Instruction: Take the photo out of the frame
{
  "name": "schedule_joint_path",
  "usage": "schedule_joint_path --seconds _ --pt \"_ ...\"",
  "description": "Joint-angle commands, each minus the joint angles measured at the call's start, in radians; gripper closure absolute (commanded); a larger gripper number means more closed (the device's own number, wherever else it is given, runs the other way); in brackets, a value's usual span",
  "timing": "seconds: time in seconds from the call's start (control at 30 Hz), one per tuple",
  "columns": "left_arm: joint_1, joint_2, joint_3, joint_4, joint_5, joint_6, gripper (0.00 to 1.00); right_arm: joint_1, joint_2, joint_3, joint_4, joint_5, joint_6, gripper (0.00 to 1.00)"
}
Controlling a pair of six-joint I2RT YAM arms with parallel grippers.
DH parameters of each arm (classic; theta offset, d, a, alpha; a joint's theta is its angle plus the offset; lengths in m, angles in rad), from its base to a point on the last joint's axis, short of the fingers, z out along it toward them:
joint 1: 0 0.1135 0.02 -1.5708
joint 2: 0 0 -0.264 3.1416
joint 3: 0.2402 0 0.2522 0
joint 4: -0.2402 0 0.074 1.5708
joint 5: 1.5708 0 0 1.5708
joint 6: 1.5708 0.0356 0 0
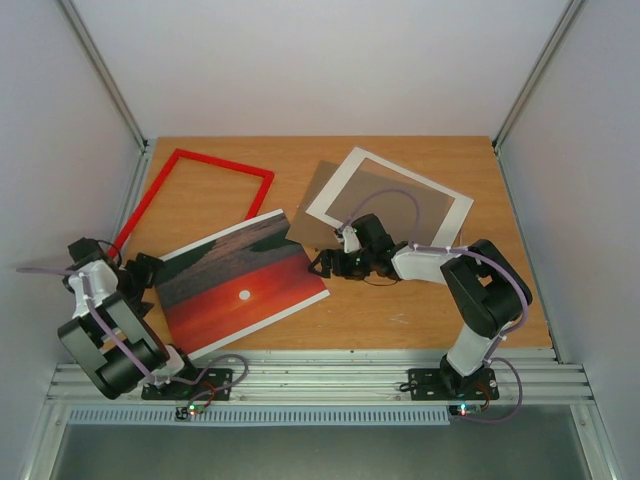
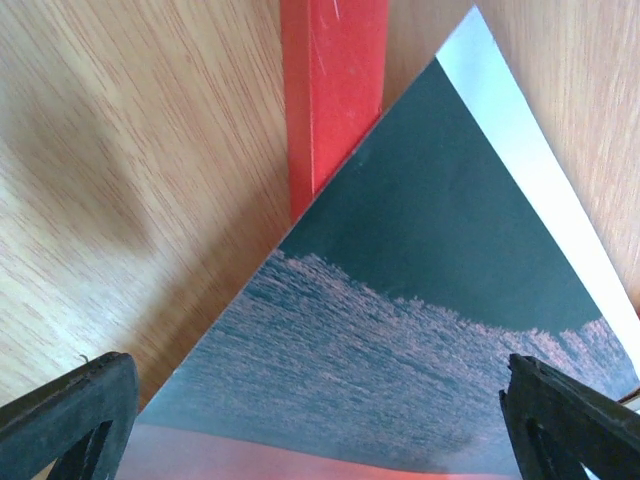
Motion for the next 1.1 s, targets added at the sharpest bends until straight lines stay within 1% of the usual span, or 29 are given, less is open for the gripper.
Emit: schedule_joint_path --seconds 0.0,0.13,0.27,0.37,0.5,0.67,0.8,0.97,1.07 --pt "0.043 0.029 0.042 0.044 0.015 0.000 0.01 -0.004 -0.022 -0.015 0.020 -0.030 -0.022 0.02" --pt "0.083 0.064 0.091 0.007 0.030 0.042 0.01 -0.003 -0.024 -0.024 0.035 -0.031 -0.025 0.02" --pt "0.089 0.088 0.097 0.007 0.055 0.078 0.01 -0.003 -0.010 -0.025 0.064 -0.061 -0.012 0.02" --pt "0.089 0.121 0.090 0.023 0.066 0.080 0.01 -0.004 -0.012 -0.027 0.081 -0.092 -0.002 0.02" --pt "0.089 0.162 0.077 0.047 0.074 0.068 0.01 -0.003 -0.032 -0.032 0.077 -0.086 -0.009 0.02" --pt "0.089 0.159 0.074 0.056 0.066 0.062 0.01 -0.003 -0.037 -0.037 0.083 -0.081 -0.008 0.02" --pt "0.074 0.191 0.063 0.077 0.111 0.061 0.01 -0.003 -0.039 -0.038 0.087 -0.088 -0.006 0.02" --pt "0.026 0.222 0.067 0.080 0.088 0.060 0.01 -0.004 -0.044 -0.040 0.092 -0.094 -0.006 0.02" --pt "0.006 0.235 0.067 0.087 0.099 0.056 0.01 -0.004 -0.048 -0.042 0.094 -0.095 -0.004 0.02"
